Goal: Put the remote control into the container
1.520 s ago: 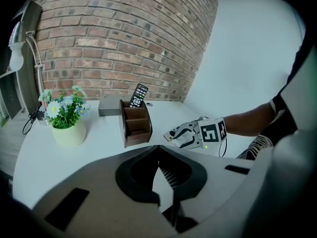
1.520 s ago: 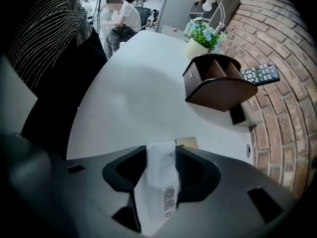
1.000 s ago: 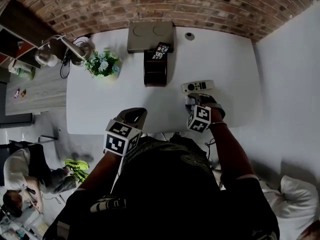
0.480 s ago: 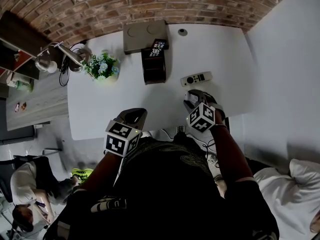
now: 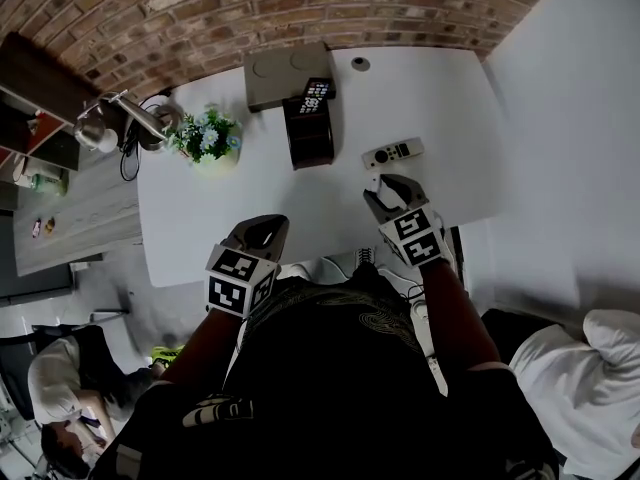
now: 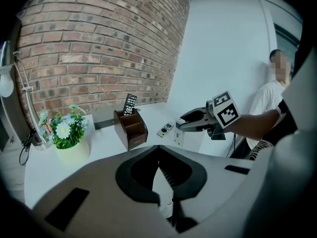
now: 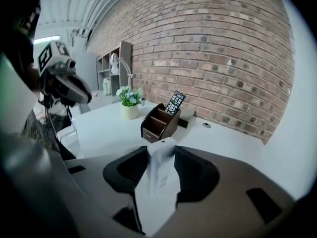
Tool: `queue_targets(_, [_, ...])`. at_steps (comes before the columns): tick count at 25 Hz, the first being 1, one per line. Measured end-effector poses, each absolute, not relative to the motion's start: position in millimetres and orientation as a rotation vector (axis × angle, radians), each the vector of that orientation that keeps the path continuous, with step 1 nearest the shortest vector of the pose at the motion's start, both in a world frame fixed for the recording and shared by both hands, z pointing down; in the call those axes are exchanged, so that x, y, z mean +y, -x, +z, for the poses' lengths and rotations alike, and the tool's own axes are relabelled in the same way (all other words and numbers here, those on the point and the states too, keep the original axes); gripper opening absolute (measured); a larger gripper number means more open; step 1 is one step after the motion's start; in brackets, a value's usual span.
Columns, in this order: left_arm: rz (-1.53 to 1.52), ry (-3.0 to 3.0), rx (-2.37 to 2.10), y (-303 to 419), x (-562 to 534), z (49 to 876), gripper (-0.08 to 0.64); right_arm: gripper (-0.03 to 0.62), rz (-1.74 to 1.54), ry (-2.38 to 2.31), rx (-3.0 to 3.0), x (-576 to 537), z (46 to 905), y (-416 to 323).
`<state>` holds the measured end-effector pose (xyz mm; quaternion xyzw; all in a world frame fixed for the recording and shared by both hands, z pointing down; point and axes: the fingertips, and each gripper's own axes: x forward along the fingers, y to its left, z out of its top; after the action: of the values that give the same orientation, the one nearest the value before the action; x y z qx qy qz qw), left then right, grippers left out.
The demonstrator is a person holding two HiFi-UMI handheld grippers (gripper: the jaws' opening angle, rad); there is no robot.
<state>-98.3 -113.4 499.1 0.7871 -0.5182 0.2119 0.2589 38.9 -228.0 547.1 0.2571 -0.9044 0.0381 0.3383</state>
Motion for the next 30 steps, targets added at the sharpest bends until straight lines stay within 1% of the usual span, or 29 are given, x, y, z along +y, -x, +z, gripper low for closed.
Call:
queue_targets(9, [0.511,-2.130,-1.482,120.0,-115.0,484.8,0.005,0.175,0.630,-0.857,-2.553,-239.9,508.0,-26.5])
queue_targets(14, [0.490,-2.144,-1.522,129.4,-118.8,480.0,0.005,0.175,0.815,-0.912,-2.614,-263.8,486.6,-3.9])
queue_targets(19, [0.469,-2.136,-1.576,143.6,-116.8,474.9,0.005,0.175,0.835,-0.942,-2.643,-290.8,472.1,25.4])
queue_targets(25, [0.437,-2.093,-1.639,164.3,-108.2,465.2,0.005,0.175,0.886,-1.044,-2.621,-319.7,476.6,48.0])
queue_targets(30, [0.414,-2.056,-1.663,174.1,-100.9,468.8,0.005,0.173,1.049,-1.252,-2.570,-353.7,484.3,58.6])
